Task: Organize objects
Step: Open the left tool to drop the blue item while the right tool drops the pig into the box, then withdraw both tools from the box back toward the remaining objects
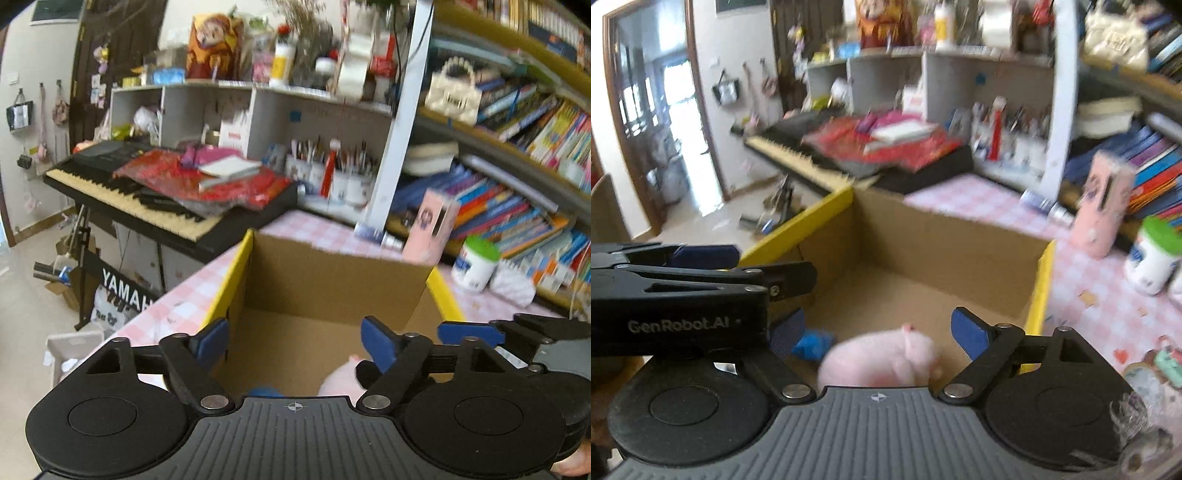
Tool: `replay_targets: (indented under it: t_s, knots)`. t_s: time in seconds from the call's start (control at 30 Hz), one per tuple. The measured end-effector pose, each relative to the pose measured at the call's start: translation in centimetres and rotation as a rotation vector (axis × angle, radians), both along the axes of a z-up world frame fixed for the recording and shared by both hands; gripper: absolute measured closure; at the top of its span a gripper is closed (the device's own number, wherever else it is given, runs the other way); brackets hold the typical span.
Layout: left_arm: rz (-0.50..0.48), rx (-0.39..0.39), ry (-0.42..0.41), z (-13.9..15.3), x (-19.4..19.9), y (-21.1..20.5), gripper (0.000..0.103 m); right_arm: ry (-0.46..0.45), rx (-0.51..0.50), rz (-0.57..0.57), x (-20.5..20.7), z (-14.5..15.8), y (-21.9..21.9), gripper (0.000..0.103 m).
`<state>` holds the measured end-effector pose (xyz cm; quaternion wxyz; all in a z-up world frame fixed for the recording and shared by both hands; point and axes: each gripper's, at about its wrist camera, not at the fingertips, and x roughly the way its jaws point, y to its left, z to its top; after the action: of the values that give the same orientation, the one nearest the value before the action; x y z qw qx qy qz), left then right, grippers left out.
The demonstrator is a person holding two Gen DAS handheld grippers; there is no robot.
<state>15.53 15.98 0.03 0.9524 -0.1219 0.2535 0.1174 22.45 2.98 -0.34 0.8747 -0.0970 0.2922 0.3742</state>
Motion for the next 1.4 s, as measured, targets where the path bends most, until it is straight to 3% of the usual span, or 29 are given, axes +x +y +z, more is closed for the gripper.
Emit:
replay_targets:
  t_s: [0.2, 0.4, 0.63, 0.93, 1.4]
  knots:
    - [0.0, 0.017, -0.059, 0.9, -3.3, -0.4, 0.017, -0.165, -0.009, -0.103, -4.2, 1.6, -1.3, 0.015]
    - [0.005, 0.018, -0.041, 0.2, -6.4, -0.4, 0.017, -0.228, -0.047, -0.218, -8.5, 1.7, -2.5, 0.014]
    - [0.002, 0.029, 0.009, -1.0, -10.1, -0.8, 0.017, -0.168, -0.105, -0.326, -12.6, -0.3, -3.7, 0.014]
    - [0.001, 0.032, 0.073, -2.4, -14.4, -1.4, 0.017, -0.157, -0.155, -0.357, -17.7, -2.0, -4.1, 0.012]
    - [-0.13, 0.089, 0.16, -3.9, -18.4, -4.4, 0.016, -0.059, -0.161, -0.533, -22.8, -4.2, -7.7, 0.012]
